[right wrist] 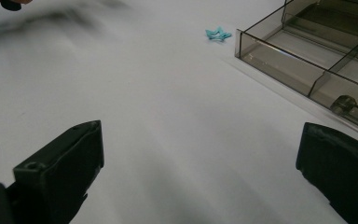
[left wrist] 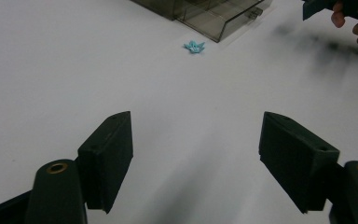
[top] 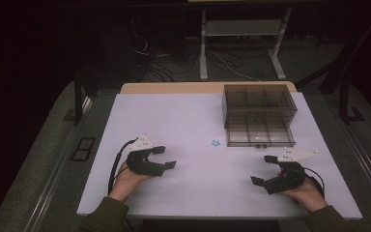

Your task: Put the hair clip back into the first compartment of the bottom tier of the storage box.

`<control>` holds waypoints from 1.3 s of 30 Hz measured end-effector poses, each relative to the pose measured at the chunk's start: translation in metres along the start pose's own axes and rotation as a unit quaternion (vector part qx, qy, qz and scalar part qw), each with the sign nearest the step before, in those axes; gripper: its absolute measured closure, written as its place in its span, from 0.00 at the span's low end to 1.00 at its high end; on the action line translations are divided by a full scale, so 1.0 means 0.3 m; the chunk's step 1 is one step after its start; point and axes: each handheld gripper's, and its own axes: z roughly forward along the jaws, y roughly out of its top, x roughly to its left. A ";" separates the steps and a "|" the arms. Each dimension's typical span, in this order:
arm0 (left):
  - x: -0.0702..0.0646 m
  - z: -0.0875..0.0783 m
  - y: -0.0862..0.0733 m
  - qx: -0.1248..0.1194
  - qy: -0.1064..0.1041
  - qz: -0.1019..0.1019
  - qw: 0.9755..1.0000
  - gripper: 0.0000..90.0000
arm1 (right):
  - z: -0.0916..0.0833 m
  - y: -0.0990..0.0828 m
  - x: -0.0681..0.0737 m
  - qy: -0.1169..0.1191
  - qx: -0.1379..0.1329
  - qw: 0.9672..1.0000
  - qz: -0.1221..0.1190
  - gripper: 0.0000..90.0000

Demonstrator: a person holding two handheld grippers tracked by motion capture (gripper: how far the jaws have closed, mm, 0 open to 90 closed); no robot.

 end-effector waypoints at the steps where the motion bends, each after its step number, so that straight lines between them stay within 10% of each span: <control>1: 0.001 0.002 0.002 0.001 0.001 0.000 1.000 0.29 | 0.001 0.000 0.000 -0.001 0.001 1.000 -0.001 0.00; 39: 0.007 0.085 0.072 0.003 -0.012 0.011 1.000 0.51 | 0.007 0.002 0.001 0.000 0.001 1.000 0.003 0.00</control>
